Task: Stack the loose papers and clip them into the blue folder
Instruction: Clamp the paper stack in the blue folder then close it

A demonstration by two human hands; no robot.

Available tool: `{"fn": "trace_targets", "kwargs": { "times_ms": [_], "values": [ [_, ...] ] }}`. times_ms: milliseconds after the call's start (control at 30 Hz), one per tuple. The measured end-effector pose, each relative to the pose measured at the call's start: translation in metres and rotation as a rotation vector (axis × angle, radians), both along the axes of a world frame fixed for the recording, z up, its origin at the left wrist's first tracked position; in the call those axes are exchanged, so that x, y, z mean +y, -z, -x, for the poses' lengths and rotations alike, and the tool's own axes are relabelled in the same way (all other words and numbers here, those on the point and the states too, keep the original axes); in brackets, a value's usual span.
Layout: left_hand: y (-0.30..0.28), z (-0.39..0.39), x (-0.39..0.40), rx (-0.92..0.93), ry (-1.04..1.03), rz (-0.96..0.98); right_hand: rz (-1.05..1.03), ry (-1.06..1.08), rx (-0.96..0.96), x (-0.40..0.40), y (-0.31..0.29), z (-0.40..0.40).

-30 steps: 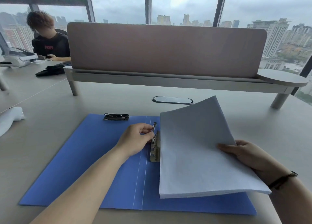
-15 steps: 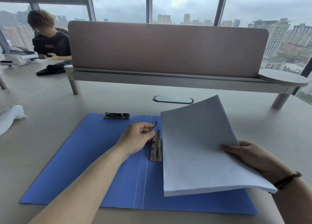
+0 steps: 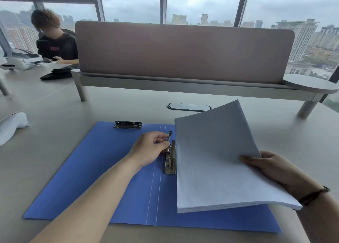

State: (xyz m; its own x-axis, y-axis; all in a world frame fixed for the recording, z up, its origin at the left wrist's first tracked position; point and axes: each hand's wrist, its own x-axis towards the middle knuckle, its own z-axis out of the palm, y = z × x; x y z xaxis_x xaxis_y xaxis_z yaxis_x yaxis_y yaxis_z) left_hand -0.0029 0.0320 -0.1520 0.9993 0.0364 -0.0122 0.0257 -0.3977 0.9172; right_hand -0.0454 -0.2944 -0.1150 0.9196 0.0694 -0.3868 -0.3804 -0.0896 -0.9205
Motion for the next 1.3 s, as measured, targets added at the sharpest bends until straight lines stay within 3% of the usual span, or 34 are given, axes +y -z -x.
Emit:
{"fn": "trace_targets", "kwargs": {
  "times_ms": [800, 1067, 1300],
  "values": [
    [-0.008, 0.012, -0.003, -0.06, -0.032, 0.158, 0.048, -0.068, -0.061, 0.018, 0.009, 0.0],
    [-0.01, 0.017, 0.002, -0.036, 0.008, 0.228, 0.49, 0.149, -0.22, 0.011, 0.018, -0.013],
    [-0.013, 0.02, 0.011, 0.0, 0.157, 0.237, 0.74, 0.13, -0.338, 0.009, 0.022, -0.013]
  ]
}}
